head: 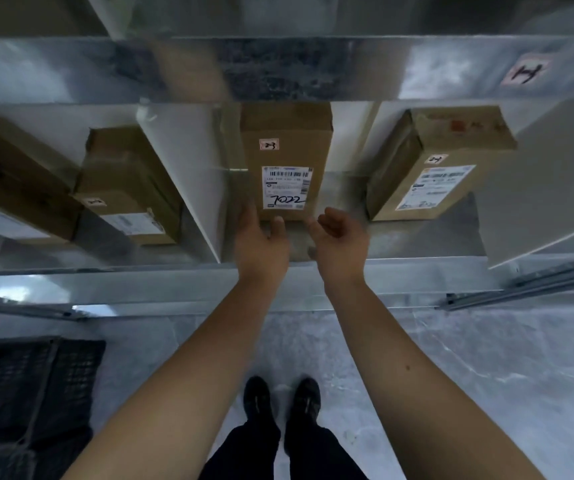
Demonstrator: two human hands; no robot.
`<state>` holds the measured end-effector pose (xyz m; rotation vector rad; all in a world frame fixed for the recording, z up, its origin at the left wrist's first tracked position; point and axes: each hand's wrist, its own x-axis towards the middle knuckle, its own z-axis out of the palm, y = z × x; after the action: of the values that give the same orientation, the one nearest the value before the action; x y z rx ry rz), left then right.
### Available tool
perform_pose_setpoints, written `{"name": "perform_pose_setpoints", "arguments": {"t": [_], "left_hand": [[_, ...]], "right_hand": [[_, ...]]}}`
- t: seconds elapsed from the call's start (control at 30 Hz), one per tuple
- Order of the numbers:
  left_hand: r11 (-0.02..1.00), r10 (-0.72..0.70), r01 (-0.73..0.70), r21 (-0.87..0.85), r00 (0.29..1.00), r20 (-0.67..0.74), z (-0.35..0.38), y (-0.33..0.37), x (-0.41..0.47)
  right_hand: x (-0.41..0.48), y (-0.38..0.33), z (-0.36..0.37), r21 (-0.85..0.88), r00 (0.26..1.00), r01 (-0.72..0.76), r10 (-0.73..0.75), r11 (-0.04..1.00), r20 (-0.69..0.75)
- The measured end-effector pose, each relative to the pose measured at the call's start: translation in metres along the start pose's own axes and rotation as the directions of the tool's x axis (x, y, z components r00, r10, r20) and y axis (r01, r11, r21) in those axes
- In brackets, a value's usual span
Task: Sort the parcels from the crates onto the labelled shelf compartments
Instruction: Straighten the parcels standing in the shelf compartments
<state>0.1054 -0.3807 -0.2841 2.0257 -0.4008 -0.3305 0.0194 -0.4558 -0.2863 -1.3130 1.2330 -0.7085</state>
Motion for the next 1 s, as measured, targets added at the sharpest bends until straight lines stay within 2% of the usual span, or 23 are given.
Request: {"name": "perform_pose_setpoints", "arguments": {"t": [0.1,0.3,0.47,0.53,0.6,0.8,0.9,1.0], "left_hand": [[0.996,0.026,-0.019,-0.093,0.996,0.080,-0.014,-0.002,-0.023],[0.997,-0.036,0.036,-0.068,0.999,0.002,-0.060,-0.014,-0.069],[0.991,-0.108,0.107,-0.078,0.994,-0.009,-0.125,-0.049,-0.069],[0.991,-0.111,0.110,-0.073,0.994,-0.006,-0.154,-0.067,-0.060],[0.992,-0.105,0.104,-0.065,0.994,-0.009,-0.183,-0.082,-0.045],[0.998,-0.055,0.054,-0.036,0.998,-0.017,-0.250,-0.108,0.013],[0.999,-0.047,0.047,-0.013,0.999,0.027,-0.258,-0.115,0.037],[0.998,-0.033,0.037,-0.044,0.994,0.101,-0.252,-0.118,0.055]], "right_hand": [[-0.025,0.001,-0.005,-0.006,0.996,0.082,-0.082,0.997,0.047],[-0.093,0.005,0.017,0.030,0.978,0.112,-0.115,0.993,0.172],[-0.148,0.013,0.063,0.033,0.968,0.039,-0.046,0.999,0.247],[-0.164,0.017,0.090,-0.028,0.962,0.059,-0.050,0.998,0.270],[-0.176,0.015,0.120,-0.081,0.968,0.089,-0.068,0.993,0.240],[-0.188,-0.005,0.202,-0.092,0.986,0.111,-0.099,0.990,0.134],[-0.180,-0.014,0.219,-0.101,0.990,0.127,-0.120,0.987,0.078],[-0.165,-0.015,0.227,-0.183,0.991,0.127,-0.119,0.975,0.053]]}}
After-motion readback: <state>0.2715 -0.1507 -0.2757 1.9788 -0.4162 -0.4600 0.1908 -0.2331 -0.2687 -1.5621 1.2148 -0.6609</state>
